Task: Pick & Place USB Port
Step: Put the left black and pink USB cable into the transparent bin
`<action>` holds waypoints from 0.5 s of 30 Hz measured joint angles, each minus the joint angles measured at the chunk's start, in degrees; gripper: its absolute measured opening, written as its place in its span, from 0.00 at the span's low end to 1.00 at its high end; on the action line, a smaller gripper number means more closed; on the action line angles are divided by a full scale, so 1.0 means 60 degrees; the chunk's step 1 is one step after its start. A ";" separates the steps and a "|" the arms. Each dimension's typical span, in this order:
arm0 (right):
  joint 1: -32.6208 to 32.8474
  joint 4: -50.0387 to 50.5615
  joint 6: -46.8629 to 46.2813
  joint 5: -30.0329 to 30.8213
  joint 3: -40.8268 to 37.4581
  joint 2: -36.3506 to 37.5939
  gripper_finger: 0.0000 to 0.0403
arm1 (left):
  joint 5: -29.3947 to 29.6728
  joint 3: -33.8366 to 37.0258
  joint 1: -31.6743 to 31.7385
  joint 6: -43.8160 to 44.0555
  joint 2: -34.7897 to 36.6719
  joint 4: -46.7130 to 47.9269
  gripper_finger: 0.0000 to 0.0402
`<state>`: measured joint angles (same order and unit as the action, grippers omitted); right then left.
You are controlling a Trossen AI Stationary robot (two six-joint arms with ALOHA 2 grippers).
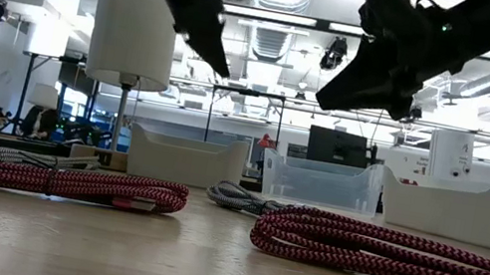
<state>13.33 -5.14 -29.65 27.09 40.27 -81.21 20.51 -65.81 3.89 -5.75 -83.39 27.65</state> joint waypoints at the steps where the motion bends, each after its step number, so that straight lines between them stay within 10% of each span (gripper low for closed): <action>1: 0.0066 -0.0011 0.0000 0.0000 0.0001 0.0000 0.23 | 0.0005 0.0037 -0.0106 0.0093 0.0147 0.0057 0.25; 15: 0.0636 -0.1545 0.0004 0.0007 0.0029 -0.0583 0.23 | -0.0381 0.0075 -0.1662 0.1594 0.1315 0.0738 0.25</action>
<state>17.15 -14.41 -29.63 27.14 40.45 -84.71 18.22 -65.36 -6.08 3.82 -75.50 32.08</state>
